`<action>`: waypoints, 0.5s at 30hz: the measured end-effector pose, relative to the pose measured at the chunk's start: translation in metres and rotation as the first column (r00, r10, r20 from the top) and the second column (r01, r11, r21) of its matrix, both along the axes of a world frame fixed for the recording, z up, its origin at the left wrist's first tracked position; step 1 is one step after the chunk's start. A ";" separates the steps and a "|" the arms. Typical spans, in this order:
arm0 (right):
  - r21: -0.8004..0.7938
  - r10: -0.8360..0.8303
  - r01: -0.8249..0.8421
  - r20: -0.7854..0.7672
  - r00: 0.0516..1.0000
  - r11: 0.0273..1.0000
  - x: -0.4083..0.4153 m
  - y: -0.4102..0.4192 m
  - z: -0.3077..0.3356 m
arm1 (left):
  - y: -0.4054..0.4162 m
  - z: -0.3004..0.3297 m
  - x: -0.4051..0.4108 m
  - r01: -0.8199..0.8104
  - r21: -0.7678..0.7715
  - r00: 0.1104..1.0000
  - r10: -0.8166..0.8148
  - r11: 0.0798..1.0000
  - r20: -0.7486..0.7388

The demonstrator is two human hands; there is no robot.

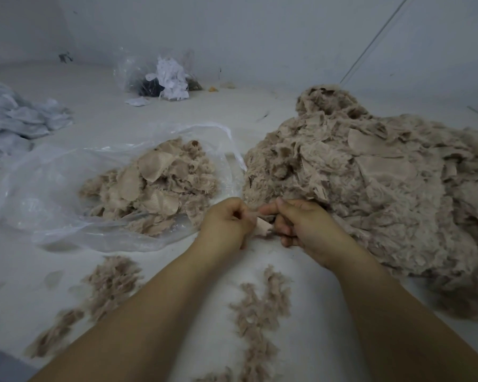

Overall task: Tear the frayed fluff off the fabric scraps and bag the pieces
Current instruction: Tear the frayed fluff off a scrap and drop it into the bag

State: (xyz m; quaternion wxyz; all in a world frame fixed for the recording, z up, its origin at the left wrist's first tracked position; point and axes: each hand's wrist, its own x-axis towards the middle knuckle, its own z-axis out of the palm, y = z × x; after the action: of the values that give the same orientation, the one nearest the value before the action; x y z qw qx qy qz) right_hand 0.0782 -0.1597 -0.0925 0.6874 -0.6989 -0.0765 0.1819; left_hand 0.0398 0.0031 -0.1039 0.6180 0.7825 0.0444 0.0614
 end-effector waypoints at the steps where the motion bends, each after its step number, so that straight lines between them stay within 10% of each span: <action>1: -0.006 -0.006 0.006 -0.007 1.000 1.000 0.001 0.000 -0.001 | 0.002 0.002 -0.002 0.002 -0.130 1.000 -0.005 0.992 -0.017; 5: -0.026 -0.023 0.023 -0.020 1.000 0.999 0.003 0.001 -0.003 | 0.007 0.005 -0.005 0.031 -0.363 0.999 -0.032 0.931 0.003; 15: -0.038 0.072 -0.069 0.080 0.994 0.997 0.003 -0.005 -0.006 | 0.000 0.002 -0.004 0.069 -0.385 0.996 -0.085 0.920 -0.025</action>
State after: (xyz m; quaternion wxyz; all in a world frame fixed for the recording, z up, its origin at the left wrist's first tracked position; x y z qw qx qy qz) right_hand 0.0815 -0.1644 -0.0988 0.6646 -0.7145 -0.1258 0.1788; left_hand 0.0360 0.0034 -0.1023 0.7601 0.6486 0.0376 0.0111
